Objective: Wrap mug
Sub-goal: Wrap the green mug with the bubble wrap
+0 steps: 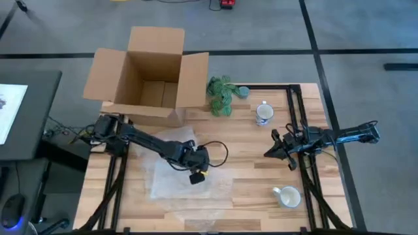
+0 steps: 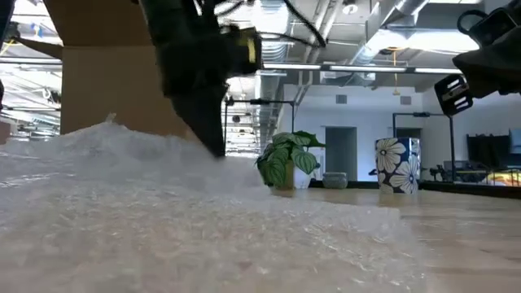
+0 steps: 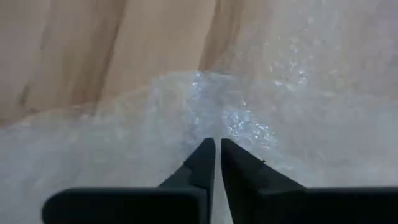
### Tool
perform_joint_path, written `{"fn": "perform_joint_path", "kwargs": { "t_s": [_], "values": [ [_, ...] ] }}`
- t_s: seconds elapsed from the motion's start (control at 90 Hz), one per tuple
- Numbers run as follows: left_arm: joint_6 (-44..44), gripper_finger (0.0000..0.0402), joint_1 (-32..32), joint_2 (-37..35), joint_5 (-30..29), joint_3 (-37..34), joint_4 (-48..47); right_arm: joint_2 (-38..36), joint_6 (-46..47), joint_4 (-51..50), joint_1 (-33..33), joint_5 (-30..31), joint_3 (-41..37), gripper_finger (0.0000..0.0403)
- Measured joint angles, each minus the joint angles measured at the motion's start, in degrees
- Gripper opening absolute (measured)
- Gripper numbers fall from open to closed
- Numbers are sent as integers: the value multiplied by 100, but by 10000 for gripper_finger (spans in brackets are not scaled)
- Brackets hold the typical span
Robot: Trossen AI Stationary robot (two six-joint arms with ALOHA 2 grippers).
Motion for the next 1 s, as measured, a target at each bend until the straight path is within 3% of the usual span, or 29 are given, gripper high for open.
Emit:
{"fn": "perform_joint_path", "kwargs": {
  "t_s": [0.3,0.444,0.522,0.689,0.867,1.0],
  "values": [
    [-243,0,-290,-1357,-423,482,148,1,0,-7,0,0,0,0],
    [333,0,-241,-1354,-398,479,-351,-1,0,-3,0,0,0,0],
    [622,10,-81,-1190,-84,475,-541,0,0,-2,0,-1,0,0],
    [1029,74,247,-681,612,471,-648,-2,0,-2,0,0,0,0],
    [1270,162,436,-100,700,470,-662,0,0,-2,0,-1,0,0],
    [1158,199,538,375,1070,469,-648,-1,0,-2,0,0,0,0]
  ]
}}
